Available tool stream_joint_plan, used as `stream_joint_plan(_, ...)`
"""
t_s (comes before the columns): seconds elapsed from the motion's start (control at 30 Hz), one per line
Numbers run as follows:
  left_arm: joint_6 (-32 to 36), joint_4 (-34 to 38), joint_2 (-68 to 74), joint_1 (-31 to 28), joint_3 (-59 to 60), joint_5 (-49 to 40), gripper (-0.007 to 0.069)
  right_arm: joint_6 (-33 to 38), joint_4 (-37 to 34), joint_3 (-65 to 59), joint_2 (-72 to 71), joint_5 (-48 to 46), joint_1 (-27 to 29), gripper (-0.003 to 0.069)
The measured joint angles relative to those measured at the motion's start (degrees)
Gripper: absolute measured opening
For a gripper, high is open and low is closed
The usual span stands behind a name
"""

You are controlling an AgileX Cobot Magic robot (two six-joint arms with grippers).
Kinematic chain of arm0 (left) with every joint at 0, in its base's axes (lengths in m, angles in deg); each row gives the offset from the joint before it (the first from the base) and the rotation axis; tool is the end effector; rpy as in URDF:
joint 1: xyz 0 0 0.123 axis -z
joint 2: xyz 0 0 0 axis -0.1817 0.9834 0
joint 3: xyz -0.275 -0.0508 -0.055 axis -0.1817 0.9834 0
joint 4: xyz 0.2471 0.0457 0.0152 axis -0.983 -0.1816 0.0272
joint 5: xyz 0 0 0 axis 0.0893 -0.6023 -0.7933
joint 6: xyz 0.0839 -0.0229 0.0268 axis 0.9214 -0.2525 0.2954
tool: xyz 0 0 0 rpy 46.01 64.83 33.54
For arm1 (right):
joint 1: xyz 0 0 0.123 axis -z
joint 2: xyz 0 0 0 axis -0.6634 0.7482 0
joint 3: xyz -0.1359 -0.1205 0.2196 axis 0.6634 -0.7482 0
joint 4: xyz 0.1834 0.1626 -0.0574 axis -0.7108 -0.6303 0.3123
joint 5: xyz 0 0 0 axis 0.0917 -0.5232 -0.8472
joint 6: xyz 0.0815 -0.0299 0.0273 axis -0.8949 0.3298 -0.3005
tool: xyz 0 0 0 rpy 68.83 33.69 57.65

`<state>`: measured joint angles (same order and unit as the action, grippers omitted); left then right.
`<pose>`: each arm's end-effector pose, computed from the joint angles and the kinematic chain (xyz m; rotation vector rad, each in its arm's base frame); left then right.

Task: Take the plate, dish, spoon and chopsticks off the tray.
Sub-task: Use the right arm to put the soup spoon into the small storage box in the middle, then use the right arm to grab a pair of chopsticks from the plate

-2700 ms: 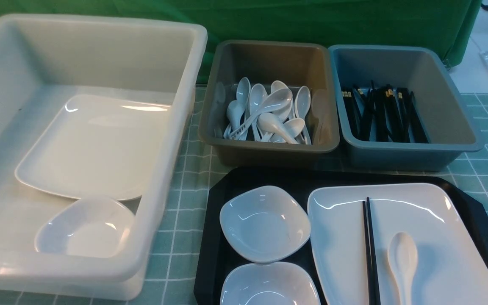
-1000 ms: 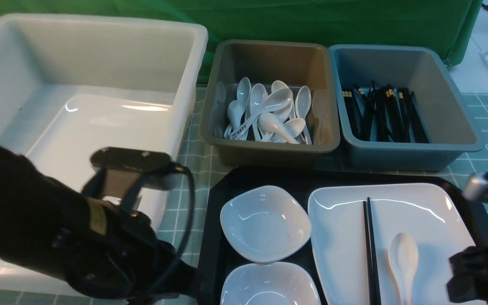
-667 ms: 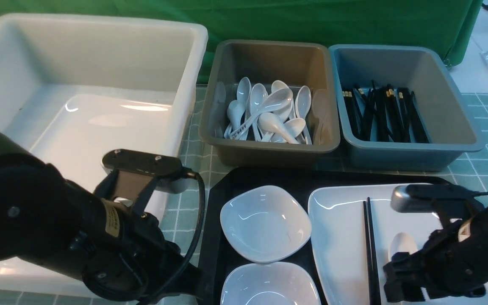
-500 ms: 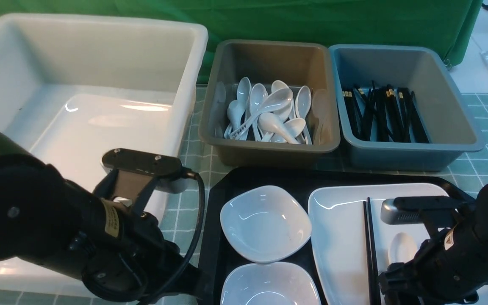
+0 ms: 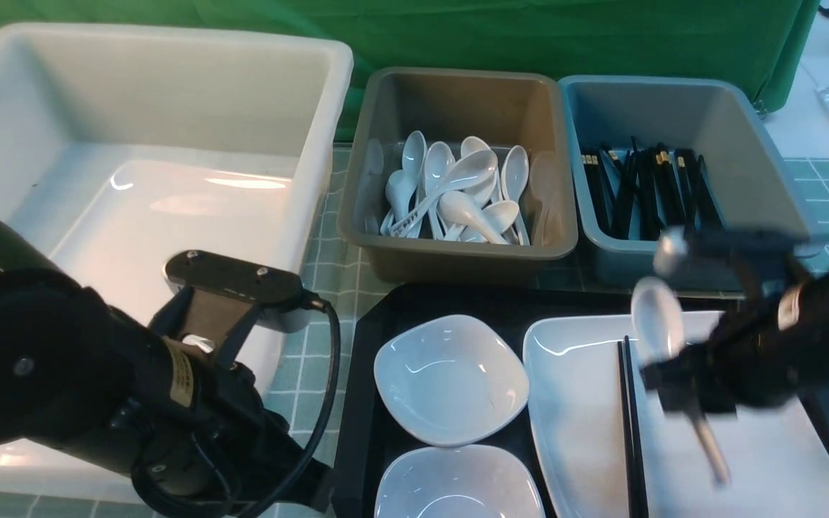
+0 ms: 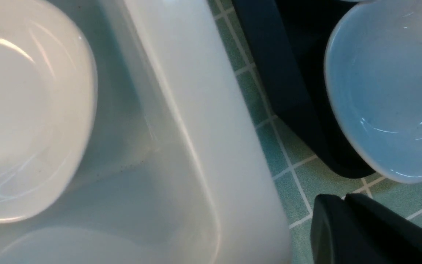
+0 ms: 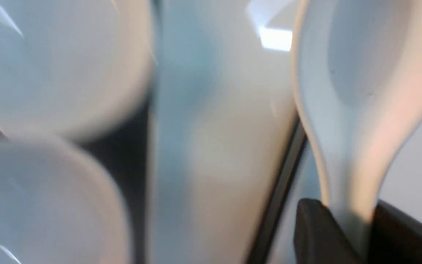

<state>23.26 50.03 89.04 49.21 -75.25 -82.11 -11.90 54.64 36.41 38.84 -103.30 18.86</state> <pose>0.1775 -0.1385 0.2735 0.6099 2.6708 -0.2124 0.2674 0.1198 0.2675 -0.2954 2.5106 0.3393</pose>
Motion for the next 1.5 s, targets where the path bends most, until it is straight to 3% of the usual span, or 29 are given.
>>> stream_joint_plan(0.07,-0.68,-1.18,0.0,0.0,0.0,-0.15,0.0008,0.52,-0.06,3.72,0.87,0.05,0.0,0.0163)
stream_joint_plan(0.2,-2.51,-3.17,0.0,0.0,0.0,-0.27,0.0008,3.04,-0.24,22.94,9.97,-2.01,0.0,0.0163)
stream_joint_plan(0.23,-2.7,-3.23,0.0,0.0,0.0,-0.27,0.0008,3.68,-0.35,32.43,17.2,-3.24,0.0,0.0163)
stream_joint_plan(0.47,-2.72,-3.17,0.0,0.0,0.0,-1.18,0.0008,1.0,-0.35,56.69,36.18,-8.33,0.0,0.0173)
stream_joint_plan(0.63,-2.72,-3.12,0.0,0.0,0.0,-1.3,0.0008,-1.36,-0.3,66.96,44.29,-19.6,0.0,0.053)
stream_joint_plan(0.7,-2.72,-3.17,0.0,0.0,0.0,-0.87,0.0008,-0.84,0.12,67.73,43.98,-23.8,0.0,0.058)
stream_joint_plan(0.77,-2.72,-3.17,0.0,0.0,0.0,-0.45,0.0008,0.67,1.72,68.56,43.29,-29.12,0.0,0.0571)
stream_joint_plan(0.8,-2.72,-3.23,0.0,-0.05,0.0,-0.28,0.0008,1.38,2.52,68.44,42.5,-31.45,0.0,0.0539)
stream_joint_plan(0.9,-2.72,-3.21,0.0,-0.05,0.0,0.22,0.0008,2.61,4.25,65.24,38.92,-31.88,0.15,0.033)
stream_joint_plan(0.93,-2.72,-3.14,0.0,-0.05,0.0,0.23,0.0008,2.61,4.37,64.29,38.5,-31.88,0.15,0.0306)
stream_joint_plan(0.97,-2.72,-3.14,0.0,-0.05,0.0,0.36,0.0008,2.62,4.68,61.5,35.54,-31.88,0.23,0.0181)
stream_joint_plan(1.0,-2.72,-3.14,0.0,-0.05,0.0,0.36,0.0008,1.97,4.82,56.69,31.5,-31.84,0.23,0.0107)
stream_joint_plan(1.1,-2.72,-2.94,0.0,-0.05,0.0,0.36,0.0008,-0.28,5.09,43.49,22.34,-31.72,-0.23,0.0058)
stream_joint_plan(1.23,-2.72,-2.45,0.0,-0.09,0.0,0.57,0.0008,-3.96,5.44,27.24,14.74,-26.88,-2.16,0.0125)
stream_joint_plan(1.37,-2.72,-2.32,0.0,-0.09,0.0,0.77,0.0008,-7.08,5.46,10.18,13.96,-13.3,-4.59,0.0385)
stream_joint_plan(1.5,-2.72,-2.01,0.0,-0.09,0.0,0.77,0.0008,-9.15,6.37,4.46,16.88,-8.64,-4.76,0.0528)
